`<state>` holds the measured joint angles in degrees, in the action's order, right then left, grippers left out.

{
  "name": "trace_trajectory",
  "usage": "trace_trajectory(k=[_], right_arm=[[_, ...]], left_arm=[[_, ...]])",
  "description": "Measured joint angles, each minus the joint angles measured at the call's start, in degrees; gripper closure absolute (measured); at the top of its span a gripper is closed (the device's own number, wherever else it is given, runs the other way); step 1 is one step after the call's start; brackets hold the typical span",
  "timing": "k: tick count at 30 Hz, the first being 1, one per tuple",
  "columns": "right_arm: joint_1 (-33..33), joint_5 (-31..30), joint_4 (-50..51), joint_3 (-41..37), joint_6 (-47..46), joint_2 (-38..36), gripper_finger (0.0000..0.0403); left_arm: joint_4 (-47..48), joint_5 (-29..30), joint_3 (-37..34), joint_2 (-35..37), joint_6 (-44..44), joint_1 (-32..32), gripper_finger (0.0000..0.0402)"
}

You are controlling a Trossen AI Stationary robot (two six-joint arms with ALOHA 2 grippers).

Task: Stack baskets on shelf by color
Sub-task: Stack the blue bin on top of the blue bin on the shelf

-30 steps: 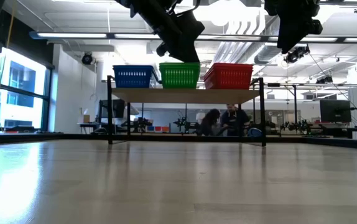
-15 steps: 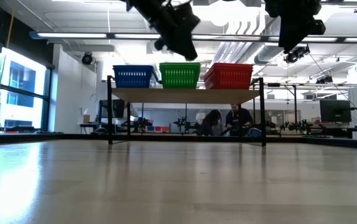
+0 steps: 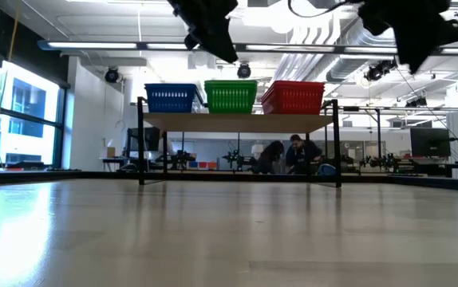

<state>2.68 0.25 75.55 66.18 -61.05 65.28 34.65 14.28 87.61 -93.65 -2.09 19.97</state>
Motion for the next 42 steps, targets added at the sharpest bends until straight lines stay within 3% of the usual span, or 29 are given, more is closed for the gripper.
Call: trace_trajectory(k=[8, 27, 42], right_arm=[[12.0, 0.2, -0.7, -4.6, -16.5, 0.0, 0.0289], [38.1, -3.4, -8.6, -11.7, -50.2, 0.3, 0.0289], [50.0, -0.8, -15.4, -12.0, -61.5, 10.1, 0.0289]], left_arm=[[6.5, 0.0, 0.0, -0.1, 1.2, -1.8, 0.0322], [6.7, -0.2, 0.0, -0.1, 3.4, -5.7, 0.0322], [6.7, -0.2, 0.0, -0.1, 6.6, -7.0, 0.0322]])
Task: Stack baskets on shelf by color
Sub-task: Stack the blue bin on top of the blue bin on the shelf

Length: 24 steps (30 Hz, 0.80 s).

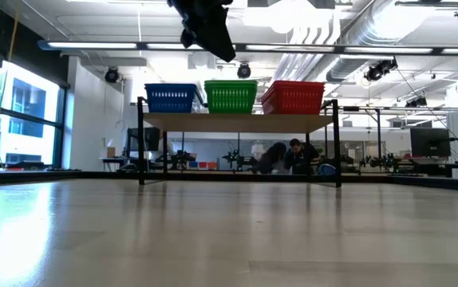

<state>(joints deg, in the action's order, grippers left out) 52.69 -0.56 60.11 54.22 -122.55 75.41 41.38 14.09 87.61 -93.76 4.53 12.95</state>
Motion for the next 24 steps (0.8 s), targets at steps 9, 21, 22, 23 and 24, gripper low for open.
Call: trace_trajectory(k=[9, 21, 22, 23, 24], right_arm=[[5.5, 0.6, -4.5, 0.0, -7.0, 5.9, 0.0289], [7.0, 1.4, -6.7, 0.0, -8.0, 11.2, 0.0289], [7.1, 1.6, -6.7, 0.0, -8.0, 11.6, 0.0289], [7.1, 1.7, -6.8, 0.0, -8.0, 12.0, 0.0289], [7.1, 1.7, -7.1, 0.0, -8.0, 12.5, 0.0289]], left_arm=[[7.1, 0.6, 0.0, 0.0, 5.8, -0.8, 0.0322], [10.6, 6.1, 0.0, 0.0, 9.3, -8.3, 0.0322], [11.0, 6.6, 0.0, 0.0, 10.0, -8.8, 0.0322], [11.6, 7.0, 0.0, 0.0, 10.5, -9.3, 0.0322], [12.2, 7.5, -0.1, 0.0, 11.0, -9.8, 0.0322]])
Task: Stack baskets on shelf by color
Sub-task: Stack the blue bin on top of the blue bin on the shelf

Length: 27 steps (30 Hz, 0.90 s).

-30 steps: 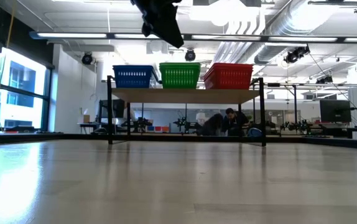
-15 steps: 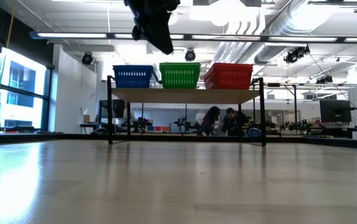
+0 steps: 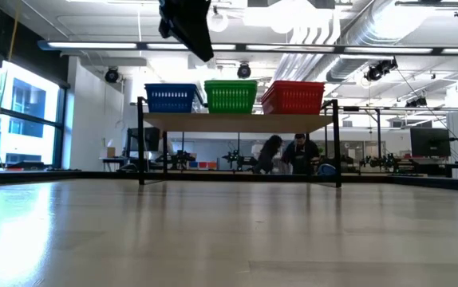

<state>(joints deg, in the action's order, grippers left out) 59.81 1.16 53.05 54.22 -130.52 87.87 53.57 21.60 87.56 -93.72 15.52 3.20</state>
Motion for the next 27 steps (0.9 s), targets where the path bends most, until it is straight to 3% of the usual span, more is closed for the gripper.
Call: trace_trajectory(k=[7, 16, 27], right_arm=[[0.0, 0.2, -3.1, 0.0, 0.3, 3.2, 0.0296], [0.0, -2.3, -6.2, 0.0, 1.9, 4.7, 0.0395], [-4.6, -8.1, -7.6, 0.0, 7.6, 4.7, 0.0402]], left_arm=[[1.1, 0.9, -3.4, 0.1, 3.9, -2.4, 0.0322], [1.7, 1.4, -9.0, 1.6, 10.3, -5.4, 0.0322], [2.1, 5.5, -19.2, 12.4, 20.5, -10.7, 0.0322]])
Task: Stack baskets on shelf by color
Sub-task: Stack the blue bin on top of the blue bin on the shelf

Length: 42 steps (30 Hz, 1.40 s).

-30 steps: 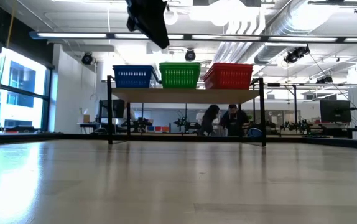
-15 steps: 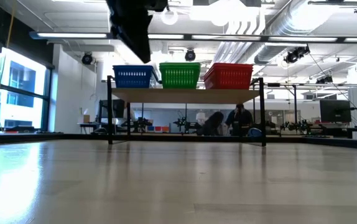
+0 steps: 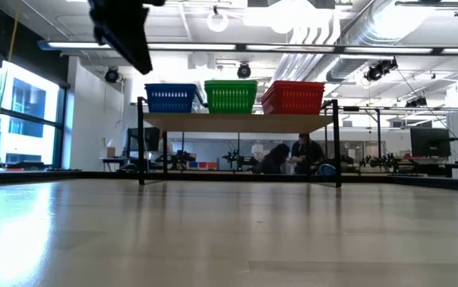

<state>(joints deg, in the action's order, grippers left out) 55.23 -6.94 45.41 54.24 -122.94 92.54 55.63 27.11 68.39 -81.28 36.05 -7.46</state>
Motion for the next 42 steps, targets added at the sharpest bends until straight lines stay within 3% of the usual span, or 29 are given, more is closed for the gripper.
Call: trace_trajectory(k=[11, 26, 34, 42], right_arm=[[-12.4, -9.5, -2.9, 4.4, 18.4, 0.0, 0.0403], [-31.5, -20.7, -6.5, 14.4, 45.2, 0.0, 0.0403], [-35.6, -29.6, -15.1, 14.8, 57.9, 0.2, 0.0403], [-37.6, -32.2, -16.4, 14.8, 63.6, 3.8, 0.0403]], left_arm=[[0.8, 2.8, -7.6, 10.6, 5.9, -4.0, 0.0322], [0.1, 7.0, -7.6, 13.1, 6.9, -3.7, 0.0322], [-0.2, 6.7, -7.6, 13.1, 11.9, -3.7, 0.0322], [-0.2, 6.6, -7.6, 13.1, 15.9, -3.7, 0.0305]])
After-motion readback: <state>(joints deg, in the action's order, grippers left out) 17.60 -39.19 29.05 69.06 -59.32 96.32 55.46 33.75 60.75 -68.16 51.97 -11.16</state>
